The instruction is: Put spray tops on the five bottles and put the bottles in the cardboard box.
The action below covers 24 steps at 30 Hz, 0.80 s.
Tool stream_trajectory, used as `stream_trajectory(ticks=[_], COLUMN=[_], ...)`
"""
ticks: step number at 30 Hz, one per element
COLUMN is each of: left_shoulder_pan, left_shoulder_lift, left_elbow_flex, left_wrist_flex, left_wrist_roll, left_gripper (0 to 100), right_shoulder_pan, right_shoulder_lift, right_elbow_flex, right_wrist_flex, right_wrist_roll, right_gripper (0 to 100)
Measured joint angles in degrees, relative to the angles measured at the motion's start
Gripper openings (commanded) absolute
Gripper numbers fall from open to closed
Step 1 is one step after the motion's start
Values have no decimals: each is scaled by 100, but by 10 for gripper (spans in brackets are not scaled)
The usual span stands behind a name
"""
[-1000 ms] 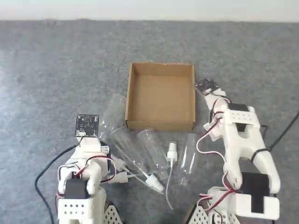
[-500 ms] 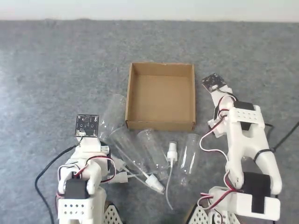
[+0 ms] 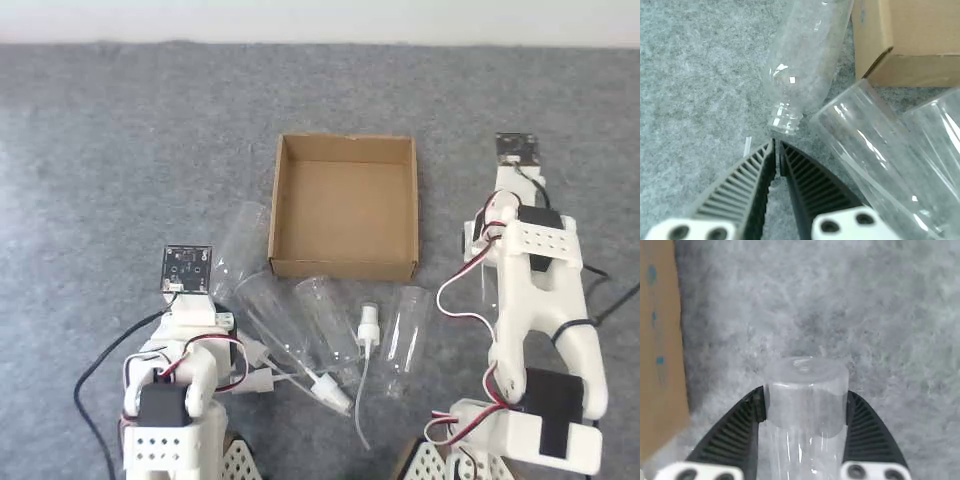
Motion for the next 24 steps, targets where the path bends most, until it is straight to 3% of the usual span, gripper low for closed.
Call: stream_trajectory(ticks=[6, 15, 24], left_shoulder_pan=[0, 0, 0], left_shoulder_lift=[0, 0, 0], left_elbow_flex=[0, 0, 0], left_wrist_flex=[0, 0, 0], left_wrist_roll=[0, 0, 0], left_gripper=[14, 14, 14], right_shoulder_pan=[0, 70, 97], right_shoulder_lift=[0, 0, 0], right_elbow_flex=[0, 0, 0], right_wrist_flex=[-18, 0, 88], right_wrist_roll=[-809, -1055, -3121], right_gripper=[87, 91, 91])
